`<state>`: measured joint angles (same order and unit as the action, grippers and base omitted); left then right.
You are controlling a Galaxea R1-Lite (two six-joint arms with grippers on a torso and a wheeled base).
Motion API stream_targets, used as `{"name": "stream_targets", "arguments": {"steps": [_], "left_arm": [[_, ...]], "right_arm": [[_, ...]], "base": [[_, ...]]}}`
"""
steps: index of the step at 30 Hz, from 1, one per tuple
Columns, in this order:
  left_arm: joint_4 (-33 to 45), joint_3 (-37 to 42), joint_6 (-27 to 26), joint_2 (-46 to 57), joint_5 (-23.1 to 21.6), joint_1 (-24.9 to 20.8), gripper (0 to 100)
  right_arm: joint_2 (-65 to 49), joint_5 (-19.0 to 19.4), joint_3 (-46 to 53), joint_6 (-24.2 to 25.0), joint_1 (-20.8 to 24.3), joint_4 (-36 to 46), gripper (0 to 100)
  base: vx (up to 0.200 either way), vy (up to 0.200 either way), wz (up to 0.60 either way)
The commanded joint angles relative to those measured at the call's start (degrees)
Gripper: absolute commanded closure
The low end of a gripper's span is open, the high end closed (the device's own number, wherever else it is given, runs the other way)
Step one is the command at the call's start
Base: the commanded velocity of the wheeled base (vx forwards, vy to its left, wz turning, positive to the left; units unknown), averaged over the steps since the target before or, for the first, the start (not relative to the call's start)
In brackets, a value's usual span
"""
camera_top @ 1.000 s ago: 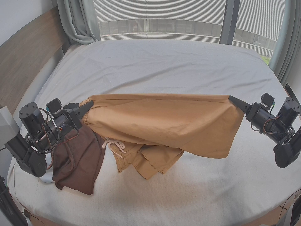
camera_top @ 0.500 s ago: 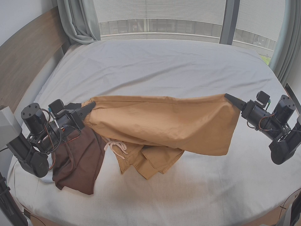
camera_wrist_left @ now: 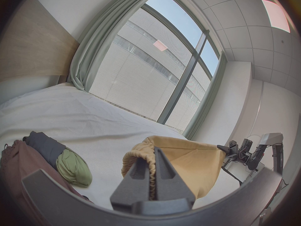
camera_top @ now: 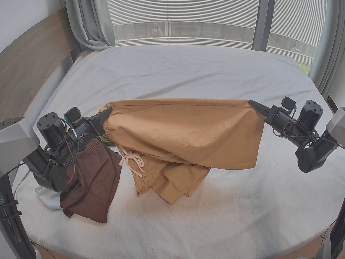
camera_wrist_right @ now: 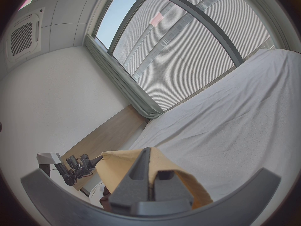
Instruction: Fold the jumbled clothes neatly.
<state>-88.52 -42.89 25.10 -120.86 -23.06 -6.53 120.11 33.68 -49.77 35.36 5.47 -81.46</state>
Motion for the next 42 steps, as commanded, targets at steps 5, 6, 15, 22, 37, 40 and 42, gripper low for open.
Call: {"name": "stream_targets", "arguments": {"steps": [5,6,15,22,37,40,42], "left_arm": [[-0.1,-6.1,0.1,-8.0,2.1,-1.6,100],[-0.1,-6.3,0.1,-8.2,2.2,-1.7,100],[0.4,-14.6,1.1,-13.2,4.6,-3.7,100],[2.2,-20.1,2.1,-16.3,6.0,-3.7,100],[6.5,-28.4,2.9,-20.5,7.1,-3.7,100],[6.8,-29.1,2.9,-20.7,7.1,-3.7,100],[6.9,-29.4,2.9,-20.8,7.1,-3.7,100]], "right_arm": [[7.1,-1.3,-5.6,0.1,-0.6,0.2,100],[7.2,-1.3,-5.7,0.1,-0.6,0.2,100],[10.4,-1.5,-11.3,0.1,-1.9,1.7,100],[14.2,-2.7,-17.3,0.1,-2.3,3.9,100],[18.5,-2.8,-25.8,0.1,-2.4,8.2,100],[19.1,-2.8,-26.6,0.1,-2.4,8.2,100],[19.5,-2.8,-27.0,0.1,-2.4,8.2,100]], "base": [[0.0,0.0,0.0],[0.0,0.0,0.0],[0.0,0.0,0.0],[0.0,0.0,0.0],[0.0,0.0,0.0],[0.0,0.0,0.0],[0.0,0.0,0.0]]}}
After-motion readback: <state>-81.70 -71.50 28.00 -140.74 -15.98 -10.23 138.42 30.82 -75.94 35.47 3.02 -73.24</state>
